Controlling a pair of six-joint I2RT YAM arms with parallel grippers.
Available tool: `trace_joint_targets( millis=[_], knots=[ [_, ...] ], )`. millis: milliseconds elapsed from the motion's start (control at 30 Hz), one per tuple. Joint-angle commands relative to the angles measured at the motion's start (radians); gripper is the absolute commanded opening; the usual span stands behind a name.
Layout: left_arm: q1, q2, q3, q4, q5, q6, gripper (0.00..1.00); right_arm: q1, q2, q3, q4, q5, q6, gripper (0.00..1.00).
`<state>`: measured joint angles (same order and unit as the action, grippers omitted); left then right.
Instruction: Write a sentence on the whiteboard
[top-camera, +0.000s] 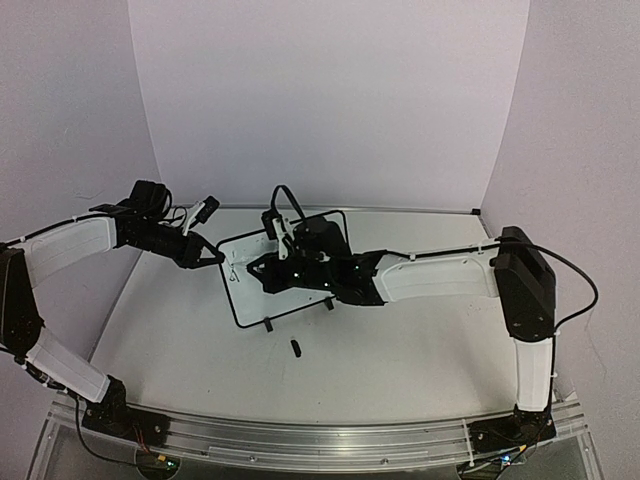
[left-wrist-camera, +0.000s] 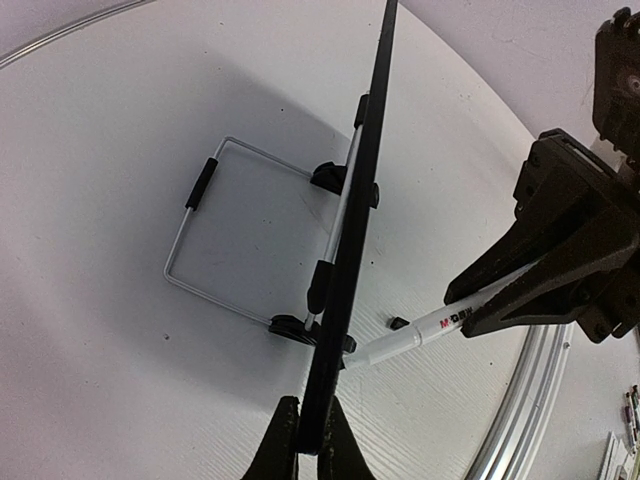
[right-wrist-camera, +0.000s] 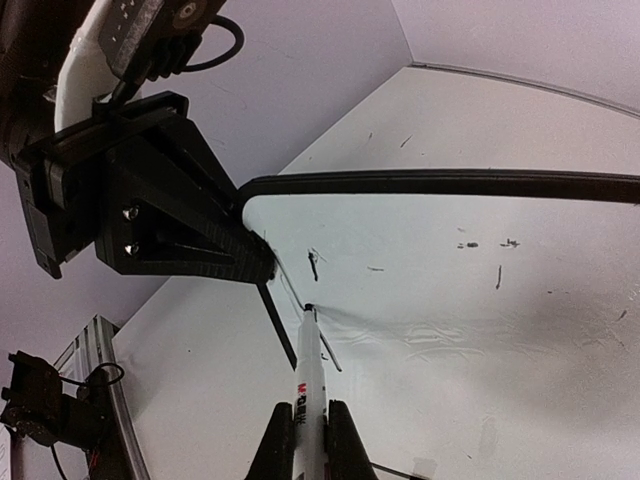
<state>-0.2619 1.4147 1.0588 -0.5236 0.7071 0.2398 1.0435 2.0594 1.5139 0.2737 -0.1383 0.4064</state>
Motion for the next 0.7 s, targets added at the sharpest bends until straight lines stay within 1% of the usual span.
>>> trace_joint_targets(
  millis=[0, 667],
  knots=[
    [0.008, -0.013, 0.017, -0.003, -0.096, 0.013, 0.0, -0.006, 0.012, 0.036, 0.007, 0.044, -0.014, 0.0],
    [0.009, -0.014, 0.017, -0.003, -0.097, 0.014, 0.0, -0.006, -0.058, 0.021, 0.02, 0.091, -0.049, 0.0]
  ],
)
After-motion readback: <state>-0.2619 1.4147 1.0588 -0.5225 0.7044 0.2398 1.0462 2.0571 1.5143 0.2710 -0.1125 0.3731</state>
